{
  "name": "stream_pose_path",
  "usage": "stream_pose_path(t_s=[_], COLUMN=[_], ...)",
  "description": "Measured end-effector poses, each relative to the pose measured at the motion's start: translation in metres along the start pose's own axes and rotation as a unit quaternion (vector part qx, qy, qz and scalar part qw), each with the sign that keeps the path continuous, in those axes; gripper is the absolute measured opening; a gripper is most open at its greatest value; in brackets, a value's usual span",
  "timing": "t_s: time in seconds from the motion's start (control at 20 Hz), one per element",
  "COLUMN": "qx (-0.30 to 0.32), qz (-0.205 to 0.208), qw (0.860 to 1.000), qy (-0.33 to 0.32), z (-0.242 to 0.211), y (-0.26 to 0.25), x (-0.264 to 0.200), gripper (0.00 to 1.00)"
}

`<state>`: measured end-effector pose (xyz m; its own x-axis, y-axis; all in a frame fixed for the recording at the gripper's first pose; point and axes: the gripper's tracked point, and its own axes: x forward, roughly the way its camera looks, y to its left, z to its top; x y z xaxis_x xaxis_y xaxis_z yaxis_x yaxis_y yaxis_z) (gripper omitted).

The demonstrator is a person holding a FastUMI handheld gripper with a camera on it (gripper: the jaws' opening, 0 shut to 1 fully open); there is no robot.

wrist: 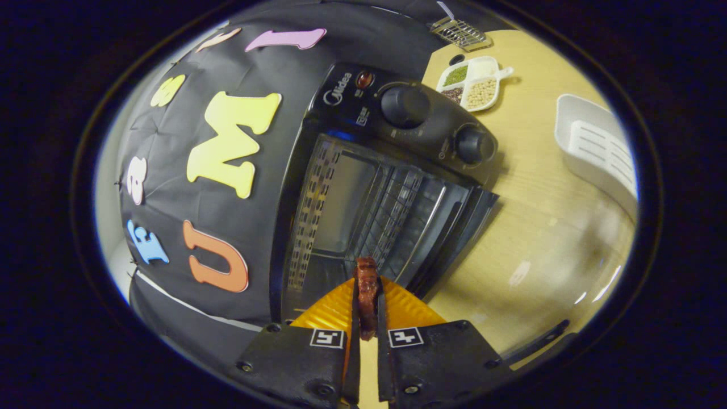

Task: Open the toaster oven, put the food inside, and close the toaster oven door.

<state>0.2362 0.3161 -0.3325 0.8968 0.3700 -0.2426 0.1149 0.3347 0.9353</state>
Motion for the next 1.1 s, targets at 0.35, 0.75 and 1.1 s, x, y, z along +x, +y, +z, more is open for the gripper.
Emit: stream_pose_path(t_s=[0.35, 0.75, 1.1], qx=[0.03, -0.086, -0.279], qz=[-0.02, -0.073, -0.117], qw=[0.999, 0.992, 0.952], qy=[-0.041, -0.049, -0.054], z=[0.001, 0.012, 0.019], y=[0.004, -0.013, -0.015], x=[0.057, 0.064, 0.056], gripper=[0.16, 0.25, 0.61])
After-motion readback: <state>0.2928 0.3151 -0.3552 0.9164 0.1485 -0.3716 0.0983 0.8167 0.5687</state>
